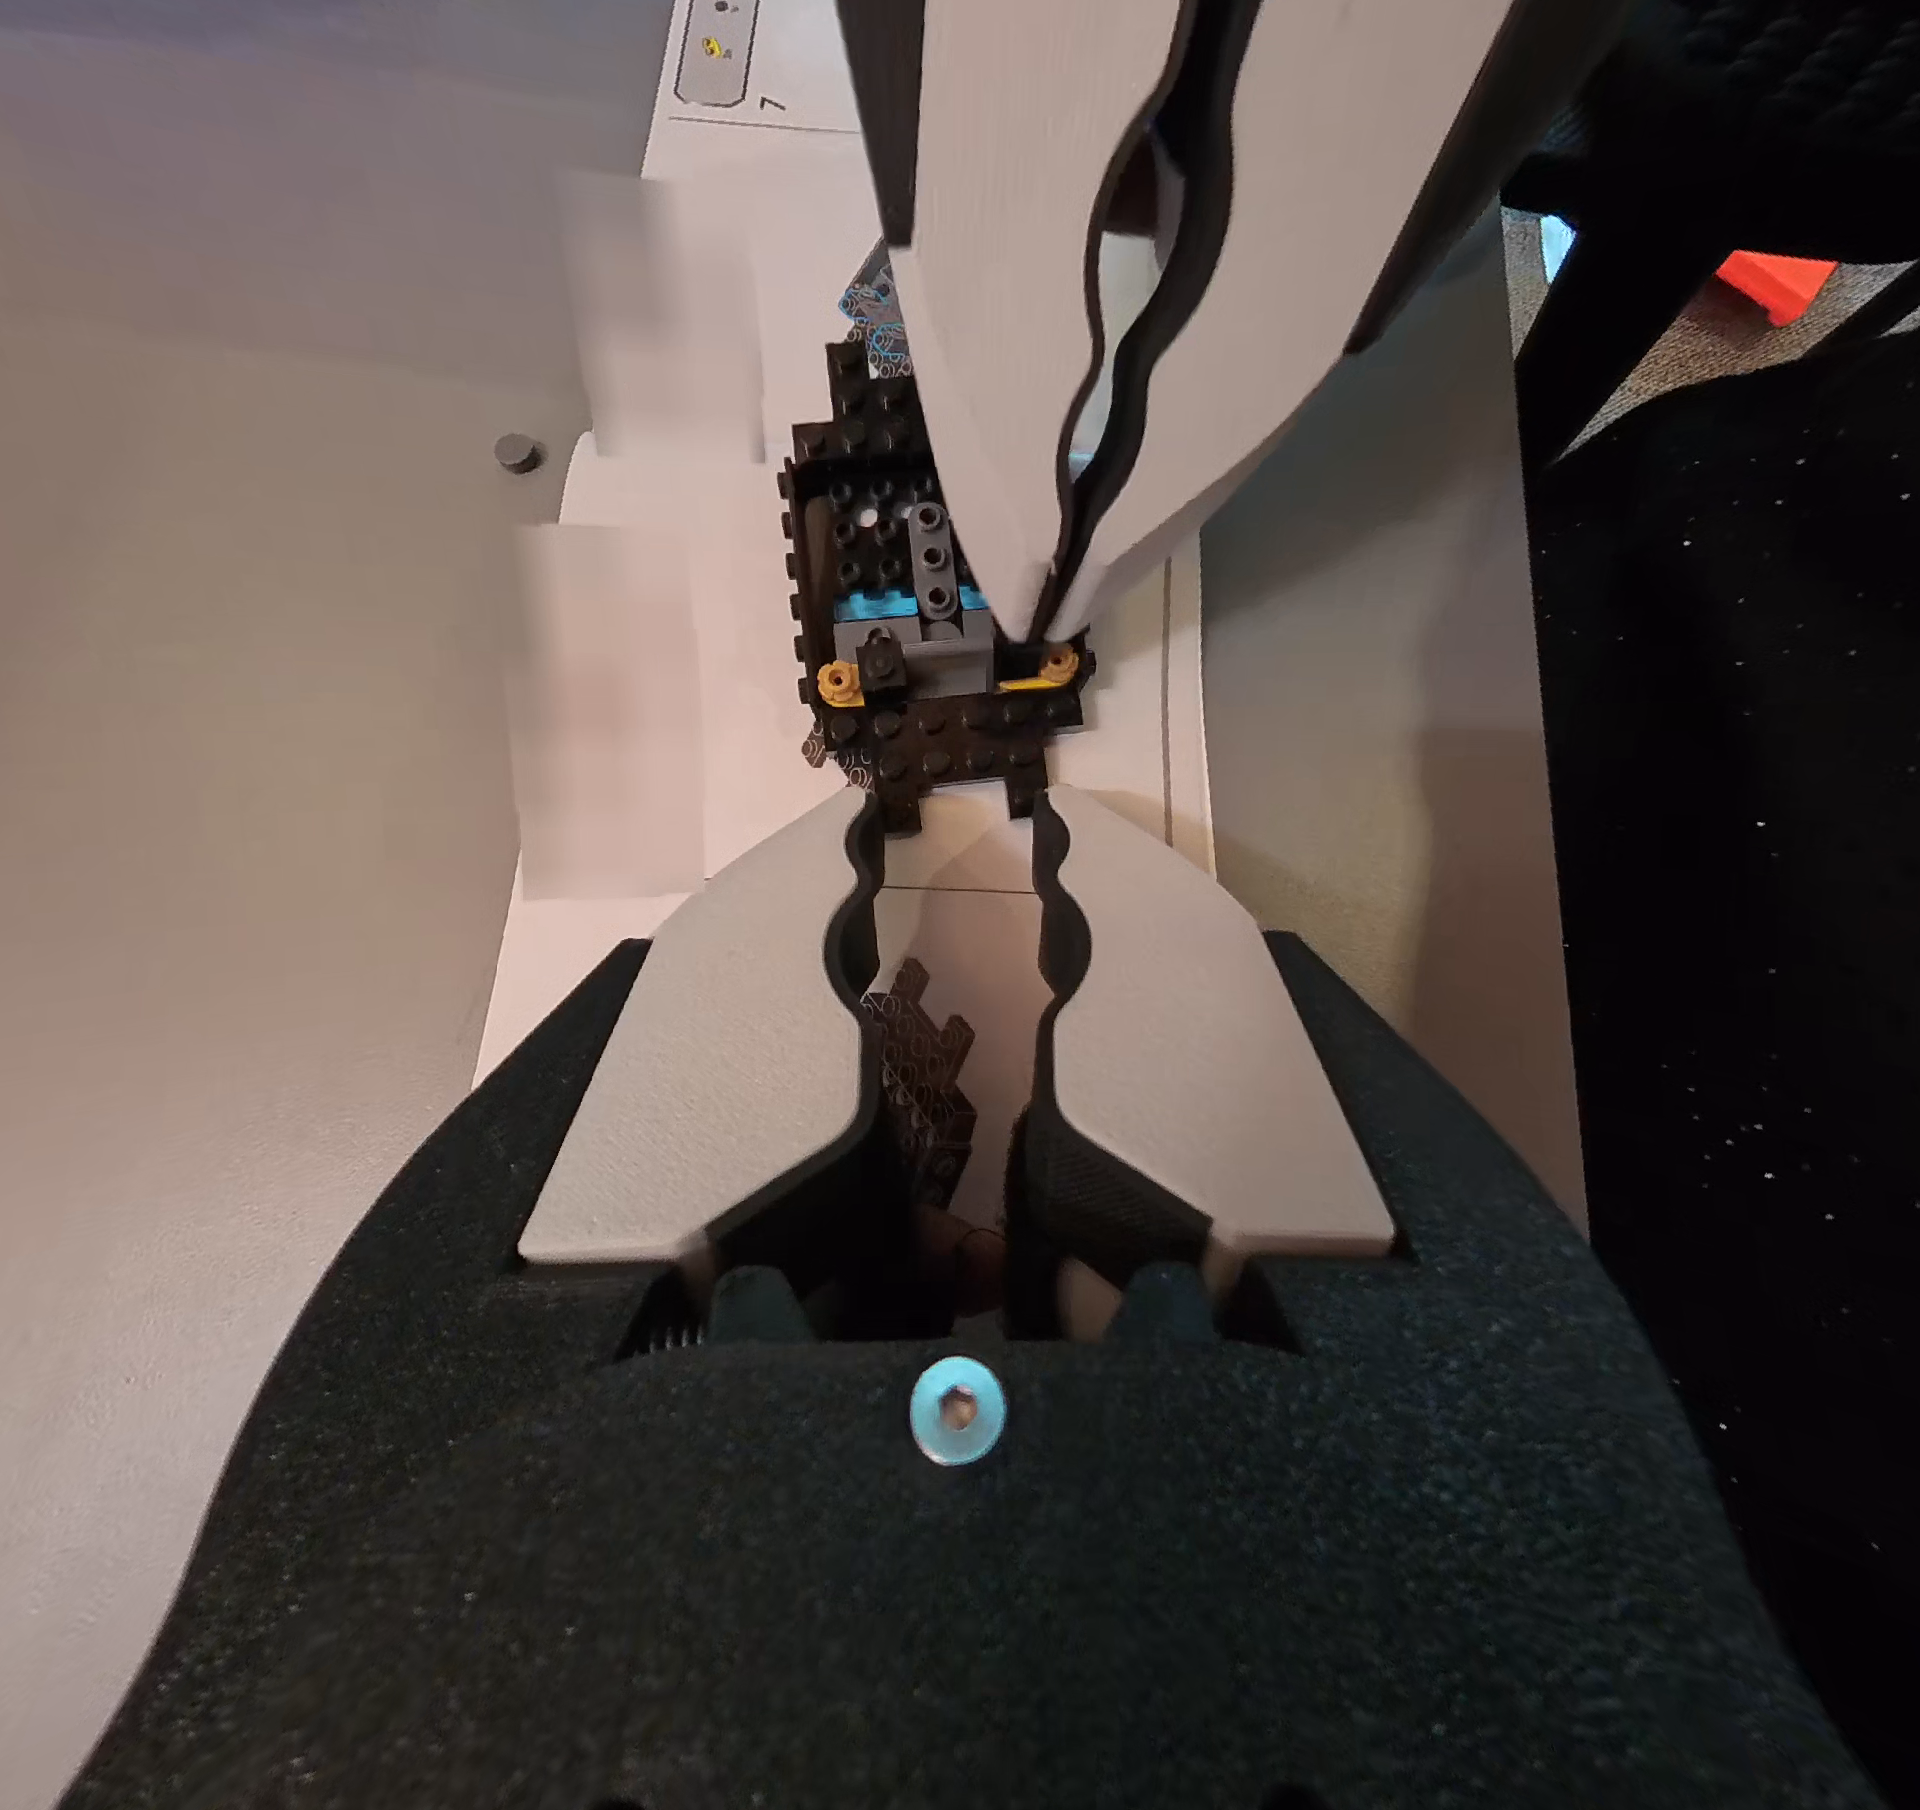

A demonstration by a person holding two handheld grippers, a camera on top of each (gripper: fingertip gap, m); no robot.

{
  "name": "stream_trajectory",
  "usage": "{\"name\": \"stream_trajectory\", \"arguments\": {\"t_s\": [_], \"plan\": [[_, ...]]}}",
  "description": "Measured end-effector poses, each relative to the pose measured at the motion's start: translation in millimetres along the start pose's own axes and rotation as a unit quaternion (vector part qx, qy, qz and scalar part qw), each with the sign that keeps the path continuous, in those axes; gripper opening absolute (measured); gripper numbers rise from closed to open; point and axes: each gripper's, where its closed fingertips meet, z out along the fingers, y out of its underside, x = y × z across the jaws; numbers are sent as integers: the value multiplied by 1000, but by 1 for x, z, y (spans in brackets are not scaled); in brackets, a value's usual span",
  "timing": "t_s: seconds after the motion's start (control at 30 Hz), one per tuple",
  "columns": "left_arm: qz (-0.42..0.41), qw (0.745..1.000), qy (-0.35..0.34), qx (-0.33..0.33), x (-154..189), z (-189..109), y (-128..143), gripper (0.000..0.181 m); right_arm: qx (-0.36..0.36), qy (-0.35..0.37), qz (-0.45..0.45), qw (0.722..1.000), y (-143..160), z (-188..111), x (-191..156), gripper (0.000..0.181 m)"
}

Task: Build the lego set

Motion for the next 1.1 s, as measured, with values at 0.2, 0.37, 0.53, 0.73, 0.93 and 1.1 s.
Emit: {"name": "stream_trajectory", "arguments": {"t_s": [0.2,0.37,0.53,0.73,0.93,1.1], "plan": [[1,1000,-1,0,0,0,0,27,-14,-12,3,1000,-1,2,-1,0],[1,1000,-1,1,0,0,0,27,-18,-22,24,999,-2,4,-1,0],[2,1000,-4,0,-1,0,0,25,-18,-24,39,999,-2,6,-1,0],[2,1000,0,-1,0,0,1,26,33,-15,41,998,-5,0,-1,2],[1,1000,1,-1,0,0,0,26,43,1,30,999,-2,-10,6,5],[2,1000,-2,-2,0,1,0,26,33,-10,-7,999,-8,-4,4,11]]}}
